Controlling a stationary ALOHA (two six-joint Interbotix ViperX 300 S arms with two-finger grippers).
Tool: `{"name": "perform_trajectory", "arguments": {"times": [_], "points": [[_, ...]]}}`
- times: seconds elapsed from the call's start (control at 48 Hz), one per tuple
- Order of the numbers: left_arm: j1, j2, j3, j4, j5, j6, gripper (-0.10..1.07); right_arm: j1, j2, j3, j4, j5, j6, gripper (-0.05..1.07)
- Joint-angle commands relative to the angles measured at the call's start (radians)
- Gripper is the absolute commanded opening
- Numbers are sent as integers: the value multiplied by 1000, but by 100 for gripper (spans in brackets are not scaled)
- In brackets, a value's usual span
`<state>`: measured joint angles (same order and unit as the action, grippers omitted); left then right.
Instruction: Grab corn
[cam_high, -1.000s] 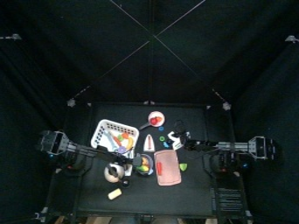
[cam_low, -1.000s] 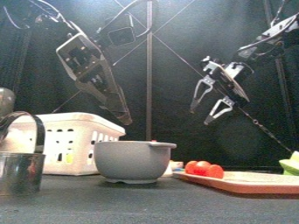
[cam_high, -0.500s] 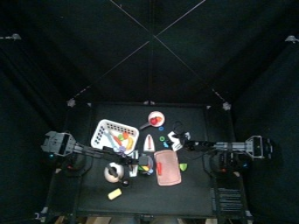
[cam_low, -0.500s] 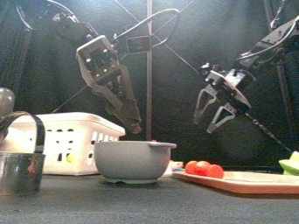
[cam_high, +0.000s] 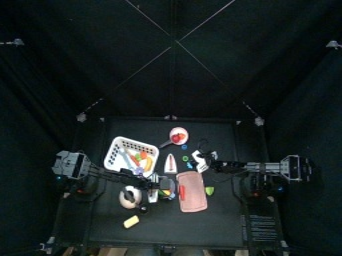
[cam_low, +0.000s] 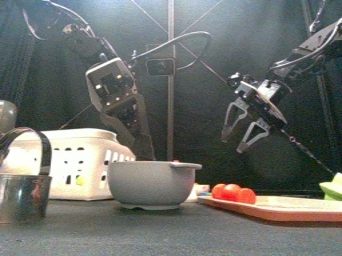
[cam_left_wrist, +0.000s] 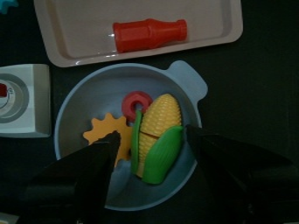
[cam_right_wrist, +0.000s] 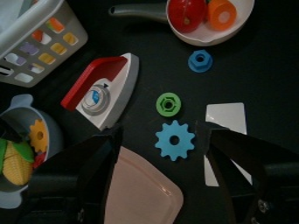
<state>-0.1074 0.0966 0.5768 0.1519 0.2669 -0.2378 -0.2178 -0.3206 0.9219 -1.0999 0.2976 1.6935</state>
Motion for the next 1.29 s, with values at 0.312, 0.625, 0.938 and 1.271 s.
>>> {"name": "perform_trajectory", "arguments": {"times": [0.312, 0.625, 0.938, 1.271], "points": [[5, 21, -26, -2, -3, 2, 96, -5, 14, -23, -3, -3, 2, 98], [11, 31, -26, -2, -5, 0, 96, -6, 25, -28, -3, -3, 2, 98], [17, 52, -26, -2, -3, 0, 96, -8, 32, -32, -3, -3, 0, 98], [28, 52, -23, -20, -3, 0, 83, -8, 40, -37, -3, -5, 0, 98]]}}
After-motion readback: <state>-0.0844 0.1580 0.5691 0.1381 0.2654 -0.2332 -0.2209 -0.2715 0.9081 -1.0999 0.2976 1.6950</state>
